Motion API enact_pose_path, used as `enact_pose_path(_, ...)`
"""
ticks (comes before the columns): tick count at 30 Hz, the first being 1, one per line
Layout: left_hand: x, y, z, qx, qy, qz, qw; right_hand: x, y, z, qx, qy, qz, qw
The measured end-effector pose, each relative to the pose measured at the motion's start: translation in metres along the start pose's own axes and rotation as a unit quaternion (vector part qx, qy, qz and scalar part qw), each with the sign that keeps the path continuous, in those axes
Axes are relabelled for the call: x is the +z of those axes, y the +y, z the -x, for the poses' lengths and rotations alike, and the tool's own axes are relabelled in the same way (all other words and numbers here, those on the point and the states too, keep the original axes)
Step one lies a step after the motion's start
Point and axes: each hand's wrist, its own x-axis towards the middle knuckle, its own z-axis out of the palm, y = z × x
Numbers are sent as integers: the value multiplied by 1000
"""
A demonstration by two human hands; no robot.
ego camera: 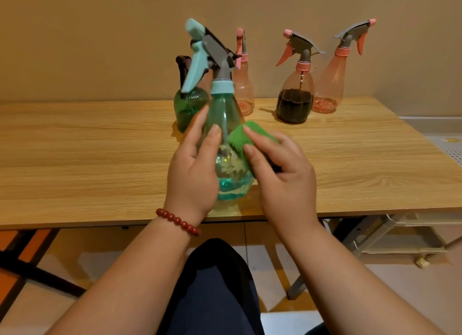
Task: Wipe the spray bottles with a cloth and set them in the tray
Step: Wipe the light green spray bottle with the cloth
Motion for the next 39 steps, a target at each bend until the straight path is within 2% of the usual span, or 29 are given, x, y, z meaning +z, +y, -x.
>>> enact_pose_path(5, -9, -2, -8, 22, 13, -52, 998, 2, 6, 17, 39, -3, -12, 999)
enact_pose_path(12, 1, -3, 0, 26, -30, -34, 999, 11, -5, -22, 28, 55, -39, 997)
enact_pose_path(19, -6, -7, -3, 9, 4, -36, 999, 10, 0, 9, 54, 7, -18, 998)
enact_pose_path(25, 5, -10, 8, -6, -16, -27, 999, 14, -8, -28, 23, 38, -14, 999)
enact_pose_path(29, 5, -5, 5, -19, 2, -13, 1000, 11, -7, -23, 76, 20, -76, 994)
enact_pose_path(34, -5, -5, 0, -28, 33, -34, 999, 8, -2, 10, 114, -18, -67, 991)
enact_pose_path(39, 4, -11, 8, -31, 0, -24, 999, 13, -8, -15, 98, -5, -62, 993)
